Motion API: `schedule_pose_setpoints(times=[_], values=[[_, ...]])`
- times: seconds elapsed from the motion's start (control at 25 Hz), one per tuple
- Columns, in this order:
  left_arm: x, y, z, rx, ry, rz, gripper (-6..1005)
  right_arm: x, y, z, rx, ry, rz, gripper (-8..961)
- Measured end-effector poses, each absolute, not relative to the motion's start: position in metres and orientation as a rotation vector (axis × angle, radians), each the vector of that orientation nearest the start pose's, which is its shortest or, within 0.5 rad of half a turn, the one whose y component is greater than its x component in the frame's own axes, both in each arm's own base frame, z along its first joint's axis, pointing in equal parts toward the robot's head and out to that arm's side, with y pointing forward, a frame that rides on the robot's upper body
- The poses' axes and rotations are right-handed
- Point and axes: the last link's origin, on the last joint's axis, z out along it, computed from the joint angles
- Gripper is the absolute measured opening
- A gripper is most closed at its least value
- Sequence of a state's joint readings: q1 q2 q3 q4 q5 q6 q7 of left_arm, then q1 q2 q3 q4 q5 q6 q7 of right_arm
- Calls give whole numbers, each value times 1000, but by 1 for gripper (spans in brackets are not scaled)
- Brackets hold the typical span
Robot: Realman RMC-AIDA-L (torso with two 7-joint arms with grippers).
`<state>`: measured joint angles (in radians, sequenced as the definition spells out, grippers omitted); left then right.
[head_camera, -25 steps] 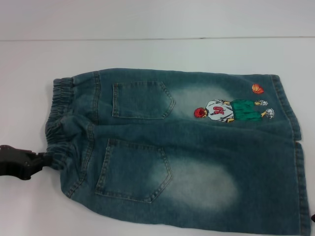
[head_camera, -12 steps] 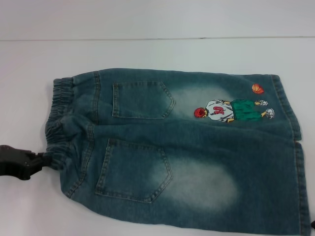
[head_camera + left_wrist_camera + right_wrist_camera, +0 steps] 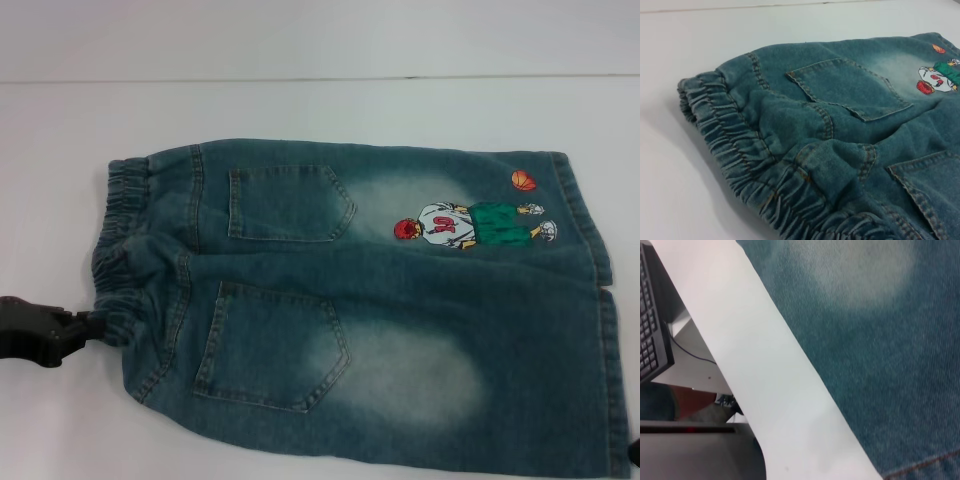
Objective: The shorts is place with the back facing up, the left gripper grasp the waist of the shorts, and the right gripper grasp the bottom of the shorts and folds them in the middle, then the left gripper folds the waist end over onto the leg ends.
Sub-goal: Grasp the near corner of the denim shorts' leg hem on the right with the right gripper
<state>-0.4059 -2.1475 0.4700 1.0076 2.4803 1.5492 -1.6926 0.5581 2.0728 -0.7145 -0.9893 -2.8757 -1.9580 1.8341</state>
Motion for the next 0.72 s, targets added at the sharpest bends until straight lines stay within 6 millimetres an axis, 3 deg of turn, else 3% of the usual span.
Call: schedule_pose_setpoints(times=[0.72], values=[[-340, 291, 42, -2484, -1085, -162, 58, 303, 274, 47, -2998, 1161, -421, 932]])
